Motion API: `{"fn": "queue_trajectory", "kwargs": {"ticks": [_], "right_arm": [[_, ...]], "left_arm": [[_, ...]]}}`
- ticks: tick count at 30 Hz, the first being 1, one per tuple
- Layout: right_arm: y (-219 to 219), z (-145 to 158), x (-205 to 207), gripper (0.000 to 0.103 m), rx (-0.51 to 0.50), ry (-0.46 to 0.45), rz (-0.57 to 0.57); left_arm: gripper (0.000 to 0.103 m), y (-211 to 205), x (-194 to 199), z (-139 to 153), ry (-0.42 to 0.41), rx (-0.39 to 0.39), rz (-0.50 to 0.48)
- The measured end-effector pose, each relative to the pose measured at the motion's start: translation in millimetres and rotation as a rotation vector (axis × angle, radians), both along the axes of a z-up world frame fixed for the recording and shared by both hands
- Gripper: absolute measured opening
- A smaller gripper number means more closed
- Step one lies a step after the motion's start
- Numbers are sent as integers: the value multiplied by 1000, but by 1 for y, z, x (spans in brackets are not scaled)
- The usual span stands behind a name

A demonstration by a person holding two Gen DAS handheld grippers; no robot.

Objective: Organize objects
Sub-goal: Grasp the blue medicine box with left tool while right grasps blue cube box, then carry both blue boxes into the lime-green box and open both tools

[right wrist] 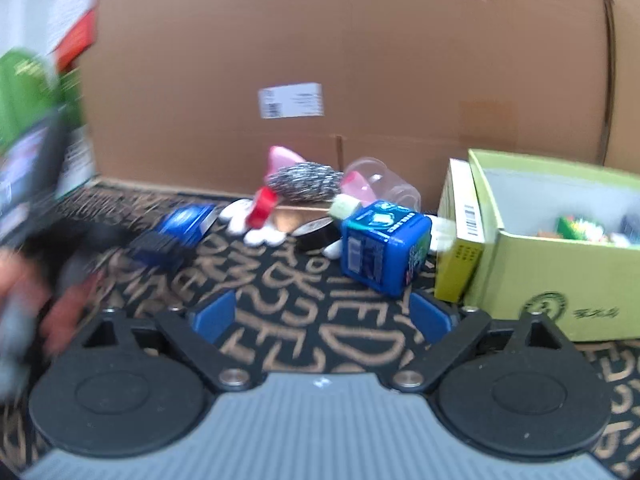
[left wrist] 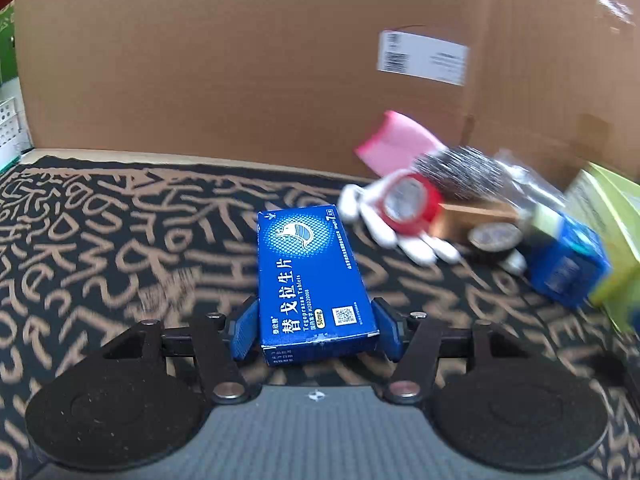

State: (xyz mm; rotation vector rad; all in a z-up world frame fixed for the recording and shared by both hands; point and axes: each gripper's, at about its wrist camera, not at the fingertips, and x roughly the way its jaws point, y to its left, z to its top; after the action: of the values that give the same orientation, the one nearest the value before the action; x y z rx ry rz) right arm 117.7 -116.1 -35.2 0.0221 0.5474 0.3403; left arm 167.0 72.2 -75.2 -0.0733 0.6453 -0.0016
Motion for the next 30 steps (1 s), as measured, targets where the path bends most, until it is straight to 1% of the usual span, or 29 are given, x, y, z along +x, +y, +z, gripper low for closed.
{"fn": "queue_trajectory", "kwargs": {"ticks": [4,7,8,9,10,11,13,15,16,18,21,23,25,27,29,30], "right_arm": [[19,-9,34,93,-30,1,-142],[26,-14,51,93,-47,2,-241],[28,-16,57,90,-61,3,-272],[29,-18,61,79,-67,9,-293],[27,-19,64,72,-62,16,-303],[24,-19,63,63,-51,9,-313],[12,-19,57,63,-1,9,-291],[3,-19,44,63,5,14,-240],[-4,-19,34,63,18,14,-206],[-18,-19,10,63,33,27,-135],[-43,-17,-32,63,22,48,-28],[-62,-12,-58,63,-2,65,15],[-80,-8,-81,63,-50,74,17],[-96,-3,-97,63,-109,65,-15],[-107,-2,-104,63,-140,62,-64],[-112,-3,-105,63,-141,56,-86]], "left_arm": [[63,4,-16,-1,-24,20,-14],[63,7,-18,2,-26,12,-16],[63,10,-17,2,-26,8,-18],[64,9,-17,3,-26,2,-21],[64,10,-14,3,-29,-2,-19],[64,8,-10,2,-31,-2,-16],[63,9,-10,2,-36,2,-22],[62,7,-10,2,-37,22,-36],[62,6,-12,2,-24,30,-73],[62,4,-18,4,-17,38,-112],[62,-8,-39,6,-3,29,-220],[62,-22,-61,6,-3,49,-303],[62,-36,-84,5,-4,64,-380],[64,-48,-99,3,-4,86,-403],[82,-59,-103,3,-6,121,-379],[83,-63,-100,3,-11,133,-363]]}}
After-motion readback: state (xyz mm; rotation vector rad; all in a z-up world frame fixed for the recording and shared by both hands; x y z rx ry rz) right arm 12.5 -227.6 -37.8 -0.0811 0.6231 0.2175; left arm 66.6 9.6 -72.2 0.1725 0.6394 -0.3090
